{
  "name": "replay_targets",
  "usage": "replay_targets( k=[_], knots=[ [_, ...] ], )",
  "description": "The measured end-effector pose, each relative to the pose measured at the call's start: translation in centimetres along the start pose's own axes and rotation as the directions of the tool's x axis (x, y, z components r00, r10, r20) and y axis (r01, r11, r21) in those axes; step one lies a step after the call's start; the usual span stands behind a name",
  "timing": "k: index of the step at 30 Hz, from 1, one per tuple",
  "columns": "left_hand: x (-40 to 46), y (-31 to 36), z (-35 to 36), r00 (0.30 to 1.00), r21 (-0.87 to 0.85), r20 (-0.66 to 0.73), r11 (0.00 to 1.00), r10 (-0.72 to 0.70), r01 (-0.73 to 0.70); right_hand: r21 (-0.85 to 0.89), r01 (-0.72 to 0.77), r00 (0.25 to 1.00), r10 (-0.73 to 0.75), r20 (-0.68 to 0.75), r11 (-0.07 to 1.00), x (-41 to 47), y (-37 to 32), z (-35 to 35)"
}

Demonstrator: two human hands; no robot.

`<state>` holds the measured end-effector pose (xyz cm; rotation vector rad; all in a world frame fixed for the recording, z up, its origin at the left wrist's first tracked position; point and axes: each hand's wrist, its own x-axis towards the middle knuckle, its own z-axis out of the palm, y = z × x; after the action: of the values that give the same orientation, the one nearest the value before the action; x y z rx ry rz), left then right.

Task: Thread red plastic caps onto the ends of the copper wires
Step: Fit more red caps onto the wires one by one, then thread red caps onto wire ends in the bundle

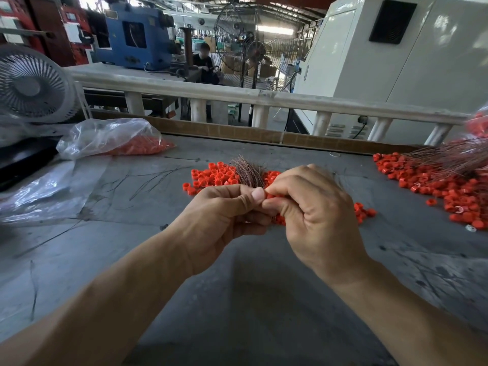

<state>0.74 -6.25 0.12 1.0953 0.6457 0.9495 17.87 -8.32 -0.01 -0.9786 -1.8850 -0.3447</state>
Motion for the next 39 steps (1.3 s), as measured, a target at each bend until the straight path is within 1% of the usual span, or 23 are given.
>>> replay_targets(
  k=[5,8,11,15,19,21,22,24,27,32,35,39],
  knots=[
    [0.1,0.2,-0.2,1.0,-0.034,-0.005,0.999,0.03,-0.03,0.005,-0.038,0.999,0.038,0.01,0.999,0.3,0.2,-0.3],
    [0.3,0.1,-0.4,0.998,-0.013,-0.037,0.999,0.049,-0.05,0.006,-0.097,0.993,0.096,0.066,0.995,0.3,0.4,-0.6],
    [0.4,0.1,-0.6,0.993,0.035,-0.073,0.995,0.094,-0.092,0.031,-0.091,0.989,0.086,0.119,0.995,0.1,0.3,-0.4],
    [0.4,0.2,-0.3,0.973,0.185,-0.081,0.963,0.214,-0.197,0.045,-0.101,0.988,0.094,0.125,0.994,0.0,0.3,-0.6],
    [0.5,-0.2,-0.2,0.921,0.432,-0.09,0.848,0.378,-0.305,0.05,-0.107,0.984,0.099,0.151,0.993,-0.1,0.1,-0.4],
    [0.5,-0.3,-0.4,0.903,0.504,-0.086,0.8,0.421,-0.325,0.054,-0.124,0.982,0.114,0.151,0.991,-0.1,0.0,-0.2],
    [0.5,-0.3,-0.5,0.901,0.513,-0.086,0.794,0.425,-0.325,0.056,-0.13,0.982,0.121,0.146,0.99,-0.1,0.0,-0.2],
    [0.6,-0.3,-0.6,0.909,0.493,-0.089,0.811,0.407,-0.315,0.063,-0.13,0.986,0.122,0.116,0.99,-0.1,0.1,-0.2],
    [0.5,-0.3,-0.5,0.93,0.421,-0.115,0.865,0.348,-0.272,0.075,-0.127,0.99,0.122,0.068,0.989,-0.2,0.2,-0.2],
    [0.6,-0.3,-0.6,0.959,0.307,-0.18,0.939,0.219,-0.156,0.059,-0.121,0.989,0.116,0.088,0.991,-0.3,0.2,0.2],
    [0.7,-0.1,-0.7,0.959,0.244,-0.21,0.96,0.191,-0.138,0.115,-0.148,0.985,0.136,0.108,0.982,-0.3,0.1,0.3],
    [0.7,-0.1,-0.9,0.958,0.187,-0.235,0.975,0.165,-0.122,0.128,-0.164,0.981,0.147,0.13,0.978,-0.5,0.0,0.5]
  ],
)
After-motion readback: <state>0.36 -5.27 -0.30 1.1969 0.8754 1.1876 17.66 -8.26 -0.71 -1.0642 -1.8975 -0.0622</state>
